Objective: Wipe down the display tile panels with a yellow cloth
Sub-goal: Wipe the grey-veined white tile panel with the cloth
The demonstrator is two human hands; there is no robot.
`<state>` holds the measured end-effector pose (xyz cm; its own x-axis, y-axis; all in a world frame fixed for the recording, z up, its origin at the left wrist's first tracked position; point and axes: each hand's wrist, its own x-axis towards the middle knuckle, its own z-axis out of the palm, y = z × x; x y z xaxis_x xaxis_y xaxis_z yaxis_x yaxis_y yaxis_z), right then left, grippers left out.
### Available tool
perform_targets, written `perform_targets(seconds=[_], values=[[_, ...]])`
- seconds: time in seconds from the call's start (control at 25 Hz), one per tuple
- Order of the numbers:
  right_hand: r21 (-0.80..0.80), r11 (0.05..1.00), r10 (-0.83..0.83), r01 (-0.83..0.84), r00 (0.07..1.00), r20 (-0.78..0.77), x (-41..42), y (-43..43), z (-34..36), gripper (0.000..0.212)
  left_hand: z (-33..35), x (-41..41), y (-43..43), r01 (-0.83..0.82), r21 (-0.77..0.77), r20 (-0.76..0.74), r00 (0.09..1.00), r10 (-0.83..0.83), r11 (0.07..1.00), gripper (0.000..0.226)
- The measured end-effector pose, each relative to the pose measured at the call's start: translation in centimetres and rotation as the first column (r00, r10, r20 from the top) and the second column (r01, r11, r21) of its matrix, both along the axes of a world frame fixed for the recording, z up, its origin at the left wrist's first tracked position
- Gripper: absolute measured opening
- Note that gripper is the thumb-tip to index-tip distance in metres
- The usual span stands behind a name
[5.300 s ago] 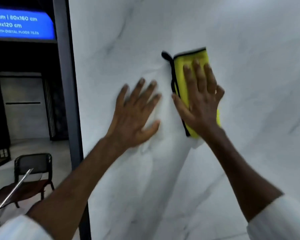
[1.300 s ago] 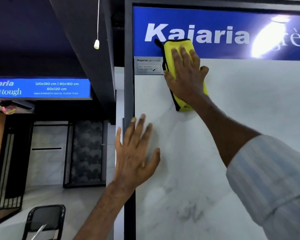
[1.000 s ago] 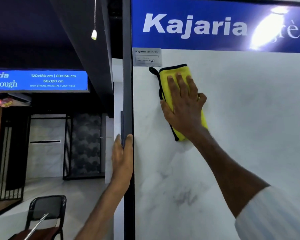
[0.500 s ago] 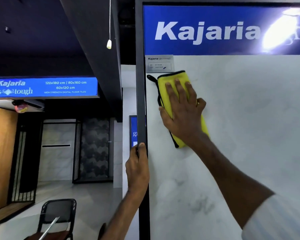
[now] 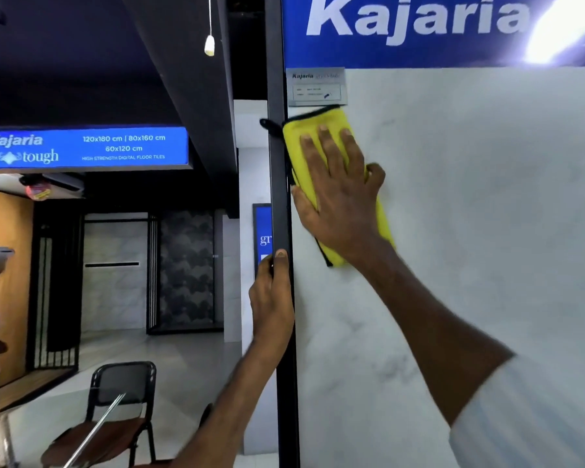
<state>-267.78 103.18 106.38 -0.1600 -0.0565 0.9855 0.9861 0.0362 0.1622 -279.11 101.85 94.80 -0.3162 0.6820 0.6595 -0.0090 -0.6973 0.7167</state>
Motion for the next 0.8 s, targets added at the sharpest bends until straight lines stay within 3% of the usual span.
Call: perform_targets(seconds=[0.12,0.32,0.44,0.6,0.8], values=[[-0.009,1.0,-0.013,0.013,1.0,-0.007,0.4,-0.1,-5.5,0.069,0.2,0.2,-0.5,-0.024,-0.009,-0.012,1.0,0.024,1.0,0.027],[-0.065,0.998,0.013,-0.017,0.998,-0.069,-1.2,-0.4,2.8,0.075,-0.3,0.0,0.3,0.009,0.038,-0.019,1.0,-0.008,0.999,0.031],[-0.08,0.997,0.011,-0.016,0.998,-0.066,-1.0,-0.2,3.3,0.074,-0.3,-0.2,0.1,0.033,0.037,-0.045,0.999,-0.031,0.999,0.029],[-0.025,1.0,0.012,-0.014,0.998,-0.063,0.4,-0.4,-6.7,0.069,-0.3,-0.3,0.3,0.016,0.02,-0.075,0.997,-0.014,1.0,0.026],[-0.096,0.995,-0.017,0.008,0.995,-0.095,3.0,-1.6,-24.5,0.068,-4.1,-0.9,0.0,0.108,-0.079,-0.026,0.993,-0.111,0.991,0.034]])
